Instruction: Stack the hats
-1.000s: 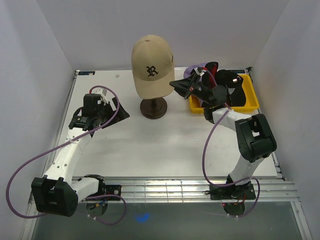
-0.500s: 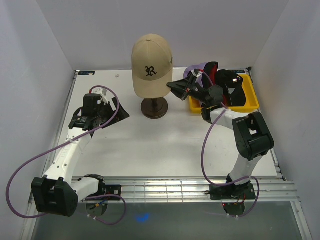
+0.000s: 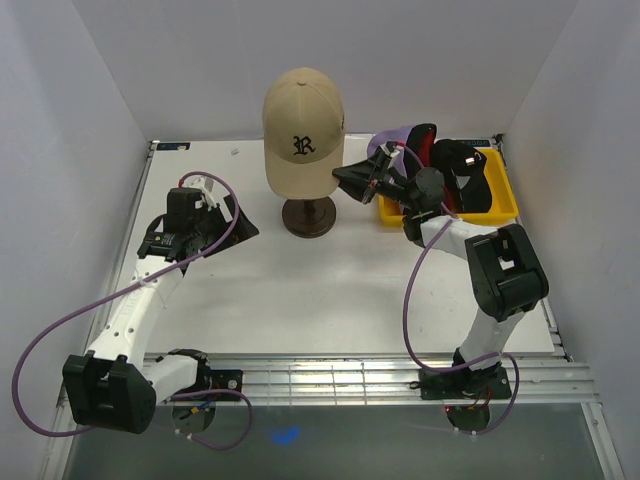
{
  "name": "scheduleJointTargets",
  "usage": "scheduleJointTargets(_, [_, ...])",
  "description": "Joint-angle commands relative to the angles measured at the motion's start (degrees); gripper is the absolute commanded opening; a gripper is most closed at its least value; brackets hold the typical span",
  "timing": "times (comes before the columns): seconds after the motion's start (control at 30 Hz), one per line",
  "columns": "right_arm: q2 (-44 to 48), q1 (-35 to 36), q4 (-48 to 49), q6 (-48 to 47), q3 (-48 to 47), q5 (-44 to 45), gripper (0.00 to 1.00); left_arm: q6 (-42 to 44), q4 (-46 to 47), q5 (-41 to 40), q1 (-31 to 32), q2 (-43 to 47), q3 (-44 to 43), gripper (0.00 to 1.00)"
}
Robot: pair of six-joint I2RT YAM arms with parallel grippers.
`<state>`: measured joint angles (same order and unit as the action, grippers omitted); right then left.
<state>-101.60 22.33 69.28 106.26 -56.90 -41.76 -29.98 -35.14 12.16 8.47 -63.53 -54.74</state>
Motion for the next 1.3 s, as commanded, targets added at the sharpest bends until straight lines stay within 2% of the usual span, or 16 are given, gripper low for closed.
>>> scheduleJointTargets(0.0, [2.5, -0.7, -9.5, -6.2, -1.6, -1.9, 0.35, 0.6, 0.4, -0.7, 0.0, 1.8, 0.5, 0.95])
scheduleJointTargets(0.13, [5.5, -1.6, -18.0, -11.9, -3.1, -1.8, 0.40, 0.5, 0.8, -0.3, -0.1, 1.7, 0.3, 0.95])
scheduleJointTargets(0.43, [10.6, -3.0, -28.6, -19.4, -7.2, -1.3, 0.50, 0.7, 1.1, 0.5, -0.1, 1.7, -0.2, 0.95])
scheduleJointTargets(0.63, [16.1, -5.8, -45.7, -30.3, -10.2, -0.1, 0.51, 1.1, 1.3, 0.8, 0.0, 1.6, -1.0, 0.96])
scheduleJointTargets(0.77, [19.4, -10.5, -62.8, -42.7, -16.6, 0.6, 0.52, 1.5, 1.2, 1.1, 0.0, 1.5, -1.9, 0.96])
scheduleJointTargets(0.8, [19.9, -13.1, -71.5, -49.1, -18.3, 1.0, 0.53, 1.6, 1.0, 1.1, 0.0, 1.6, -2.1, 0.96])
scheduleJointTargets(0.93, [21.1, -21.9, -89.3, -64.0, -25.8, 4.8, 0.54, 2.2, 0.9, 1.0, 0.0, 2.3, -1.7, 0.96])
scheduleJointTargets(0.97, [21.0, -26.8, -91.8, -66.5, -28.0, 5.5, 0.54, 2.3, 0.9, 1.0, 0.0, 2.5, -1.6, 0.96])
scheduleJointTargets(1.07, [18.8, -33.0, -99.9, -75.3, -31.9, 11.0, 0.54, 2.3, 1.4, 1.6, -0.1, 3.0, -0.3, 0.96])
scheduleJointTargets(1.17, [15.0, -36.6, -102.1, -78.7, -33.8, 15.0, 0.50, 2.3, 1.9, 2.2, -0.1, 3.0, 0.9, 0.96])
scheduleJointTargets(1.27, [9.8, -36.9, -105.0, -82.4, -39.0, 21.9, 0.50, 2.3, 2.2, 3.0, 0.0, 2.9, 1.5, 0.96])
